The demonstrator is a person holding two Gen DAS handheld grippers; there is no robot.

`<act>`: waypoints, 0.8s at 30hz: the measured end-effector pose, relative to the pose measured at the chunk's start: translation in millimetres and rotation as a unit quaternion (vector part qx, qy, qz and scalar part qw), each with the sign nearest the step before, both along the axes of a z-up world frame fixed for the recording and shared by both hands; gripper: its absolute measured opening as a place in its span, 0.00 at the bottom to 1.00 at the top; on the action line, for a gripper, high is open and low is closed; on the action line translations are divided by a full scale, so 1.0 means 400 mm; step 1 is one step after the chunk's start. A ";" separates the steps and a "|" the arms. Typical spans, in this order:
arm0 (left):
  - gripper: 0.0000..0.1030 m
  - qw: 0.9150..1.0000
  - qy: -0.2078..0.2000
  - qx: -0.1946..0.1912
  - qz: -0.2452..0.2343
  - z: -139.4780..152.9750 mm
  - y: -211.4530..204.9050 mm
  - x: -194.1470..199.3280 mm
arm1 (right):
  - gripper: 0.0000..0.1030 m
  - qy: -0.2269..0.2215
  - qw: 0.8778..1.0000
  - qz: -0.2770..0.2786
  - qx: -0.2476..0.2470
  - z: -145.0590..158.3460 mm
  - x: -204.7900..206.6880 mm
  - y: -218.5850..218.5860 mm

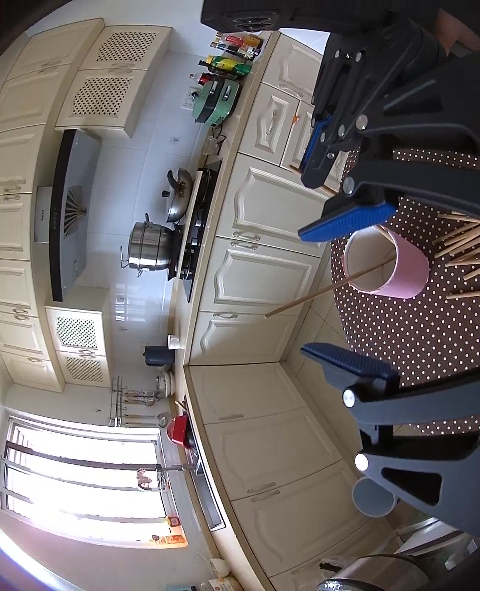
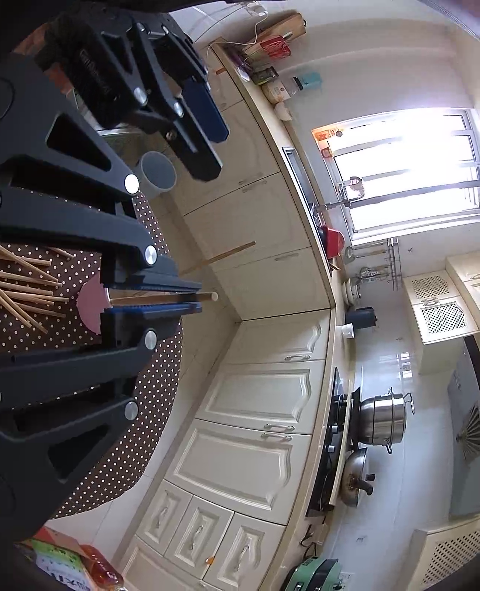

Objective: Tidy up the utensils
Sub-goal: 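Open the left tool to drop its chopstick into the cup while the right tool releases its own, then move both open tools back down to the scattered chopsticks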

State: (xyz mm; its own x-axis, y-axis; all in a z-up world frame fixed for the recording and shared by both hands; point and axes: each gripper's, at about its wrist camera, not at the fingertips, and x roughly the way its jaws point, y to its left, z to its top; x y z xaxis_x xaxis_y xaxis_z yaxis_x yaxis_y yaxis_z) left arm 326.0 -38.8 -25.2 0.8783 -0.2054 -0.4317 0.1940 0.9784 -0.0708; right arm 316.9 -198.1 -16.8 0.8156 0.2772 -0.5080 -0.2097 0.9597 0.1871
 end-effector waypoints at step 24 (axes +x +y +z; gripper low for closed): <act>0.58 0.998 0.052 0.023 -0.004 -0.095 0.037 -0.155 | 0.27 0.044 0.999 -0.016 0.015 -0.105 -0.171 -0.074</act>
